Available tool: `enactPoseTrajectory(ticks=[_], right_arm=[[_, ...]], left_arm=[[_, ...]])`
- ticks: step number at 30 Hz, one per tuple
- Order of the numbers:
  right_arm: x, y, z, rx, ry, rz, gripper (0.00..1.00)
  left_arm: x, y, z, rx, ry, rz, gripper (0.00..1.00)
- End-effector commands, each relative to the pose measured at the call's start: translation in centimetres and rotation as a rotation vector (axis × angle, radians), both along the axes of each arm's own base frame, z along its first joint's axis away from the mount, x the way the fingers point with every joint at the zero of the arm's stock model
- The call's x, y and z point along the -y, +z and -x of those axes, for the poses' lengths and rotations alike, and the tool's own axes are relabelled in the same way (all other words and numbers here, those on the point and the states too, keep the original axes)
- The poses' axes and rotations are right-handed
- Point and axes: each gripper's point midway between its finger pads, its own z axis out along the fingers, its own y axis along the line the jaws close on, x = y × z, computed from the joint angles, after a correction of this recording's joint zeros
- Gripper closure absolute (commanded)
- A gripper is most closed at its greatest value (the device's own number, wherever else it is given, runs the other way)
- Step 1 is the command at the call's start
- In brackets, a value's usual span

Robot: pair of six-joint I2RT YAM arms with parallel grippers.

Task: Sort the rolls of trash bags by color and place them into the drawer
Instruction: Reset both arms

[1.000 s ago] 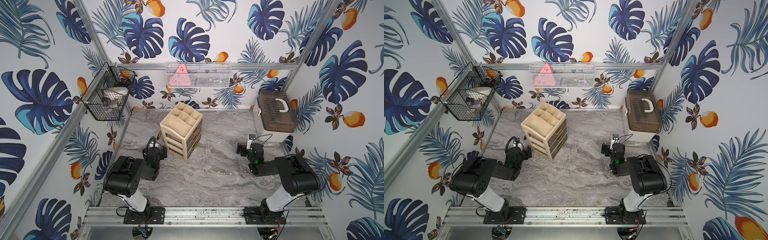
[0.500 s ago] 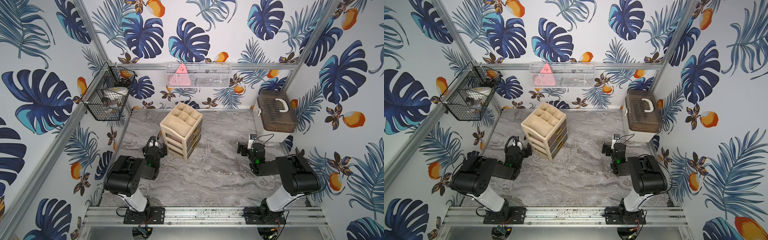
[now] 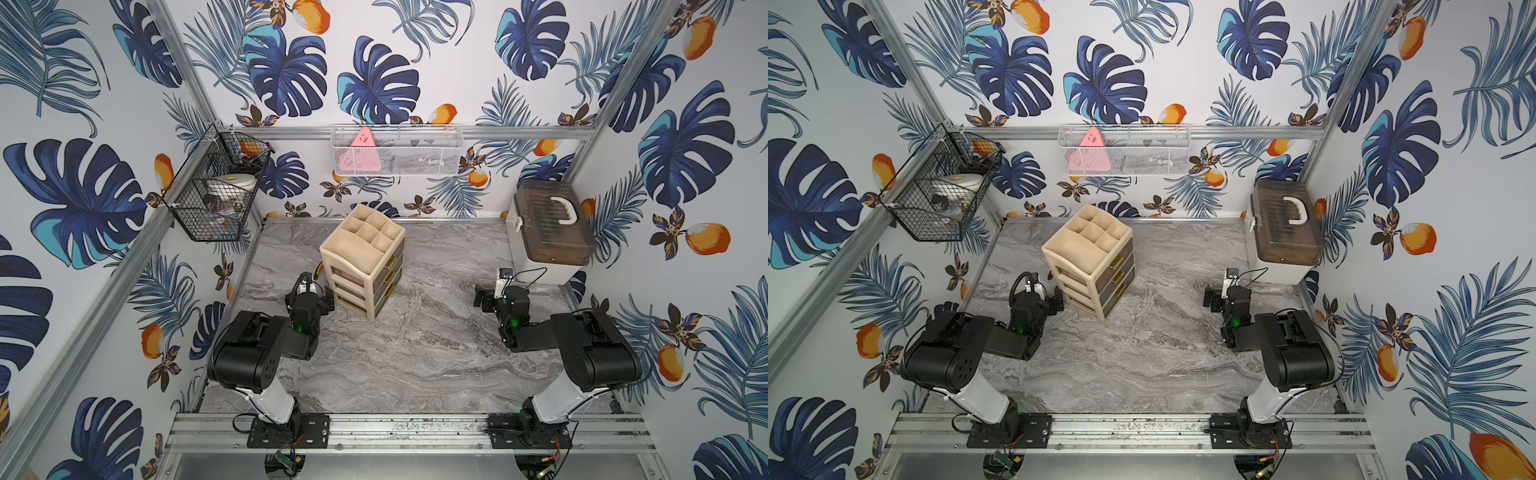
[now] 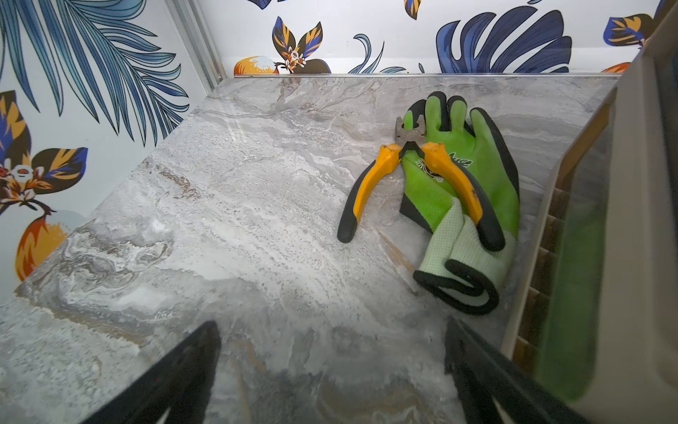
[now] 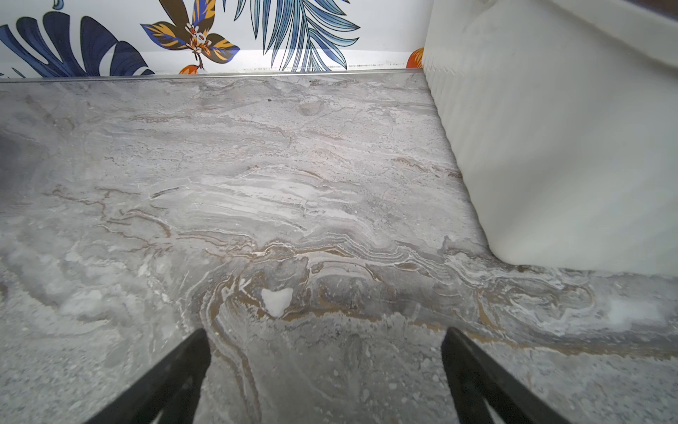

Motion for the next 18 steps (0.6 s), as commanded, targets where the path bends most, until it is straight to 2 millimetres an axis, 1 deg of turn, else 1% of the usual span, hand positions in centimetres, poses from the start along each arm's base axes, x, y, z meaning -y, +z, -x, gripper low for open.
enactPoseTrajectory(ticks=[1,5,12,14,15,16,17,18], right_arm=[[-0.5,0.0,-0.3,-0.011,0.029,-0.013,0.0],[-0.3,0.0,-0.4,-0.012,0.035,-0.028,0.0],[-0.2,0.5,0.0,0.022,0.035,-0.014,0.0],[-0.4,1.2,1.2,0.089,0.041,-0.007,0.0],[-0.3,1.8,2.2,0.144,0.036,-0.013,0.0],[0.4,2.0,2.9,0.178,0.002,-0.021,0.0],[0.8,2.2,2.9,0.194,-0.022,-0.024,0.0],[1.1,1.7,2.2,0.159,-0.044,-0.014,0.0]], left_arm=[[0.0,1.0,-0.5,0.04,-0.006,-0.017,0.01],[0.0,1.0,-0.5,0.04,-0.004,-0.017,0.01],[0.2,1.4,-0.3,0.058,-0.017,-0.015,0.01],[0.3,1.5,1.0,0.098,-0.029,-0.004,0.01],[-0.2,2.4,1.8,0.162,0.0,0.002,0.01],[-0.4,2.5,1.9,0.178,0.006,0.006,0.01],[-0.3,2.2,1.5,0.151,0.004,0.001,0.01],[0.1,1.6,0.6,0.094,-0.017,0.004,0.01]])
